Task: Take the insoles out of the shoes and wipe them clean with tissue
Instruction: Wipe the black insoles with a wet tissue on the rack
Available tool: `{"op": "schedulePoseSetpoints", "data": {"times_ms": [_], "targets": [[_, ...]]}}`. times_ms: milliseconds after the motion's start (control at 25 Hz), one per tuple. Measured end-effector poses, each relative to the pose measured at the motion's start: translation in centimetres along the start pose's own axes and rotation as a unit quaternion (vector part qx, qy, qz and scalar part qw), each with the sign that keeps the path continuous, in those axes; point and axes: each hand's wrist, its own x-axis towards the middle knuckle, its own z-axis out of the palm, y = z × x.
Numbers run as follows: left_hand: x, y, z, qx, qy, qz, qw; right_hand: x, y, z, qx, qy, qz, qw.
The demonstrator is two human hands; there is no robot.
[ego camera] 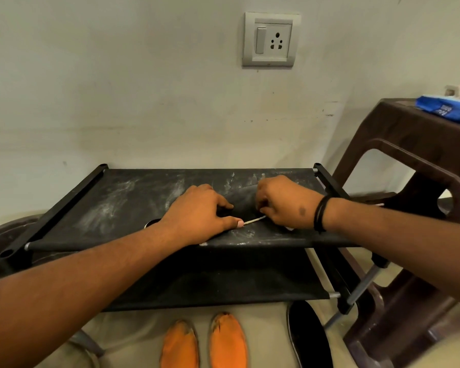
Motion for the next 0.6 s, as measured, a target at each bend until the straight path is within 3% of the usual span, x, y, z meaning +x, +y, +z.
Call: {"op": "schedulePoseSetpoints", "data": {"times_ms": [120,200,320,480,600], "targets": [[0.0,0.0,-0.1,-0.005,0.001,0.002,1.000,0.7,0.9,-0.4,-0.010,0.044,0.054,0.998],[0.0,0.0,-0.1,-0.004,-0.002,0.003,1.000,0.7,0.9,-0.4,0.064,0.088,0.081,0.991],[0.0,0.1,-0.1,0.003,0.001,0.001,1.000,0.3,-0.8,0.1,0.188,0.072,0.045,0.978],[-0.1,0.4,-0.3,0.005,0.000,0.001,1.000,1.4,1.3,-0.4,0.159,0.136,0.109,0.972],[-0.2,0.4,-0.3,0.005,-0.003,-0.002,1.000,0.8,0.0,0.3,0.158,0.116,0.060,0.979]]}}
